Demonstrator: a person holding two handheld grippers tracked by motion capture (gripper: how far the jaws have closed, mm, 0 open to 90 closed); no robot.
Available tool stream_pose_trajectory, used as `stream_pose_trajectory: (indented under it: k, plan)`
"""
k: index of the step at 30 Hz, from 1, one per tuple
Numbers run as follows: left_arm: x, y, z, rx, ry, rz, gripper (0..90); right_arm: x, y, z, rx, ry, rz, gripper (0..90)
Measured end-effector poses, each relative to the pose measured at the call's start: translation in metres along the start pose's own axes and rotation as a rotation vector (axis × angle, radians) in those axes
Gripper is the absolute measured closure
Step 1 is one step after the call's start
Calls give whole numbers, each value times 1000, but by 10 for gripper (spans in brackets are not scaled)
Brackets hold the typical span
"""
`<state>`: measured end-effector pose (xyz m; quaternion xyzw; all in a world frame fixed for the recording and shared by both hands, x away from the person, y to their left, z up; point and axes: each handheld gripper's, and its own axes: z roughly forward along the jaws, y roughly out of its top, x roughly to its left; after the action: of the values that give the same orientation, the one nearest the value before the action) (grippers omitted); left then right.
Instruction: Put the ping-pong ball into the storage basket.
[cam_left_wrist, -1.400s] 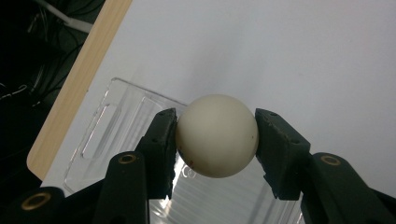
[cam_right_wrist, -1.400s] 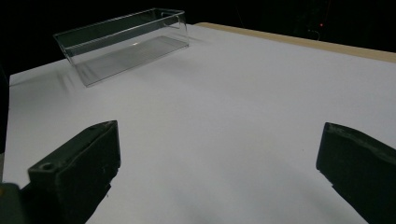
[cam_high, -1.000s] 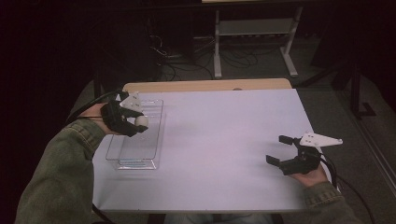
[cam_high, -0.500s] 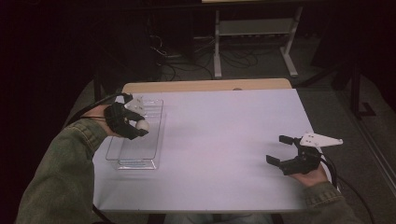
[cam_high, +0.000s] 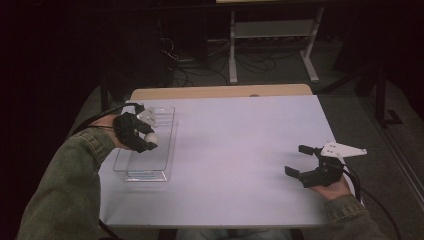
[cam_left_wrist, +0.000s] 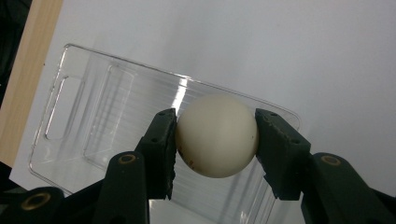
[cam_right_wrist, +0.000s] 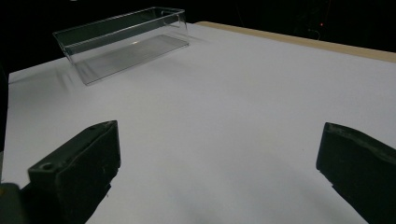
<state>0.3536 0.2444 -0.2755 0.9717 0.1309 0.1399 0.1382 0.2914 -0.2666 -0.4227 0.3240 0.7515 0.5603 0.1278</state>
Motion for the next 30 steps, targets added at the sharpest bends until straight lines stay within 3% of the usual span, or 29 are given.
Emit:
stream_pose_trajectory:
  k: [30]
  plan:
    - [-5, 2, 34, 56, -61, 31, 504, 0, 0, 1, 7, 4, 0, 0]
